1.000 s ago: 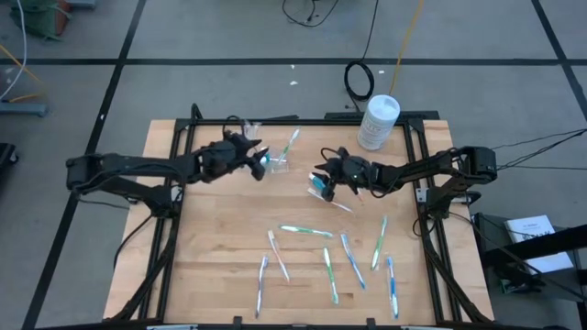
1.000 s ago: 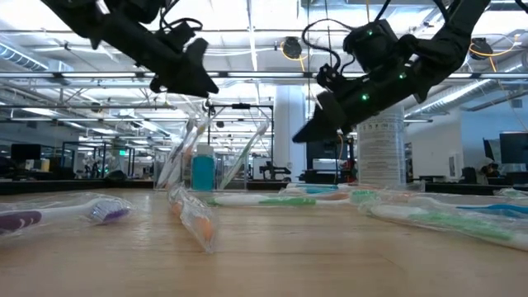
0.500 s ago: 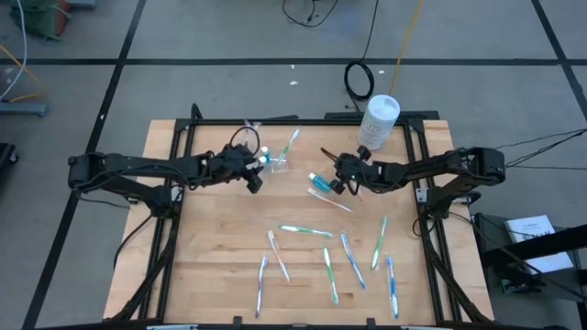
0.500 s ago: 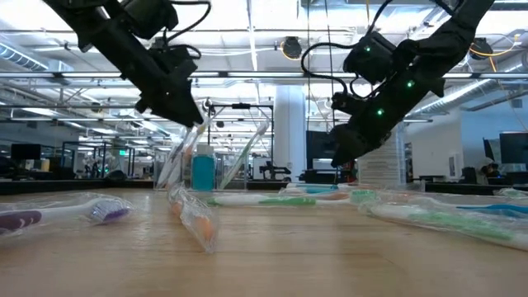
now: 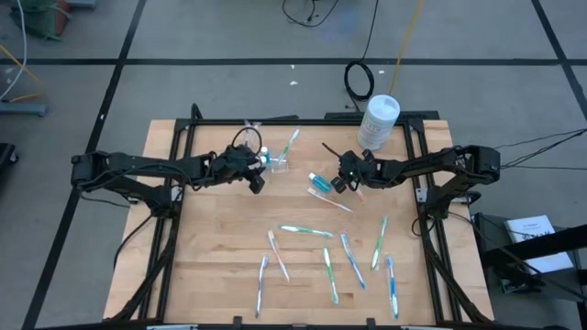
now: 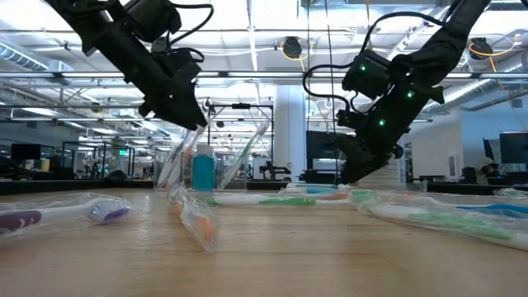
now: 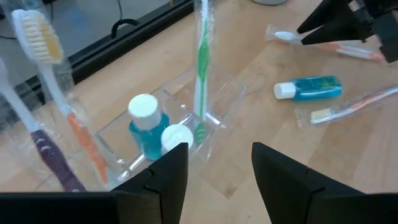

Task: Pick & Place toothbrushing station
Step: Put the orange toothbrush into the transparent organizer

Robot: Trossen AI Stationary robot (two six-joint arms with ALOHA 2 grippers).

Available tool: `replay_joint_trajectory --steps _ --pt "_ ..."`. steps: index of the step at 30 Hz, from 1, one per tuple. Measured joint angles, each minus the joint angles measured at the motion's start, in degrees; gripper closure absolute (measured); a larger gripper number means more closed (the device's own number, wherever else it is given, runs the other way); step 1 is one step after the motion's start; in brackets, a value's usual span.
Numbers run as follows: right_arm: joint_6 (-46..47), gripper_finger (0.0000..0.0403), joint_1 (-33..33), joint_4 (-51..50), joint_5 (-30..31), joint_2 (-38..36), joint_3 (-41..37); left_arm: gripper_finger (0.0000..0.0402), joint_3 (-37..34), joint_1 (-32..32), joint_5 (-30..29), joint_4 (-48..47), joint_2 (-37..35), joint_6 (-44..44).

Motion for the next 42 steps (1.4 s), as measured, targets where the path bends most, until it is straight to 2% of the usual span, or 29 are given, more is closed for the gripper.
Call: replay_joint_trajectory --steps 14,24,28,30,36,42 --pt "3.21 0.0304 0.0 -6.89 -0.02 -0.01 -0.02 0.0218 0.0 -0.02 0.81 0.49 0.0 -0.02" --pt "2.36 0.0392 0.18 -7.61 -0.23 -0.01 -0.07 0.0218 0.0 -0.02 0.79 0.43 -0.02 -0.07" --pt "-3.06 0.0384 2.47 2.07 -6.01 -1.2 -0.11 0.0218 0.0 0.0 0.79 0.58 -0.02 -0.15" --pt "-7.05 0.0386 4.13 9.71 -6.28 -2.23 -0.11 0.0218 0.0 0.0 0.77 1.39 -0.02 -0.13" --pt "-17.84 0.0393 7.26 42.14 -6.56 -3.51 -0.07 0.0218 0.0 -0.34 0.75 2.97 -0.02 -0.11" --pt "-26.14 0.039 7.8 65.27 -15.16 -0.14 -0.02 0.0218 0.0 -1.4 0.76 4.27 -0.03 0.98"
